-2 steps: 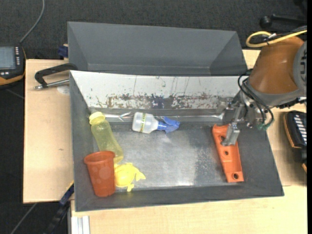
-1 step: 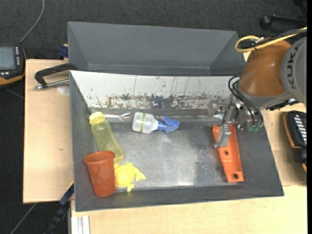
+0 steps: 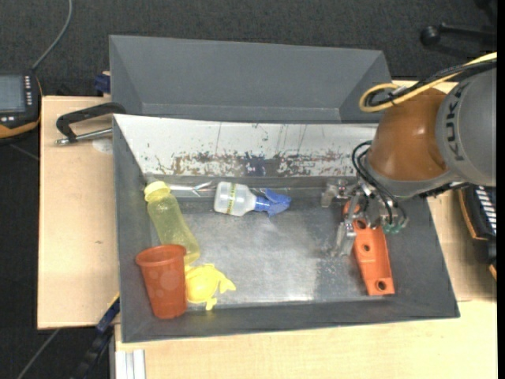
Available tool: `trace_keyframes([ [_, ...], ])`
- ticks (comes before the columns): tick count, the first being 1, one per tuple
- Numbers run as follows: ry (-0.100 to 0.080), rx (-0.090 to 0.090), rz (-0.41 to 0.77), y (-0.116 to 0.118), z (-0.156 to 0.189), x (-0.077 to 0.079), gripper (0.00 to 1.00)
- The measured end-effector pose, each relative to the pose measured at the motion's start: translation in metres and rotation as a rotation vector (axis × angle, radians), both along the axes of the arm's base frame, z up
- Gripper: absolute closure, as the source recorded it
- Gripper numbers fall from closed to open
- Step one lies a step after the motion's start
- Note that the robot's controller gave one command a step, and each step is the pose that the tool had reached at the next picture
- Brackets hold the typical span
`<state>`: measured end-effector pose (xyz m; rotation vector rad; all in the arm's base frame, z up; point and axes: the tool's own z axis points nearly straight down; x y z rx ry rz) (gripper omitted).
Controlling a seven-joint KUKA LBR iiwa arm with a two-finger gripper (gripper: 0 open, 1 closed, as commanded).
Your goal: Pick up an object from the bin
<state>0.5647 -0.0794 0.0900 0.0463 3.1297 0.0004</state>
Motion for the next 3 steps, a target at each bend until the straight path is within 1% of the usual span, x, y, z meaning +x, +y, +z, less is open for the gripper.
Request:
trace_keyframes([
  [1, 0.009, 0.003, -0.057, 0.011, -0.016, -0.005, 0.00],
  [2, 0.003, 0.000, 0.038, 0.045, -0.015, -0.003, 0.00],
  [3, 0.003, 0.001, 0.149, 0.080, -0.016, -0.003, 0.00],
])
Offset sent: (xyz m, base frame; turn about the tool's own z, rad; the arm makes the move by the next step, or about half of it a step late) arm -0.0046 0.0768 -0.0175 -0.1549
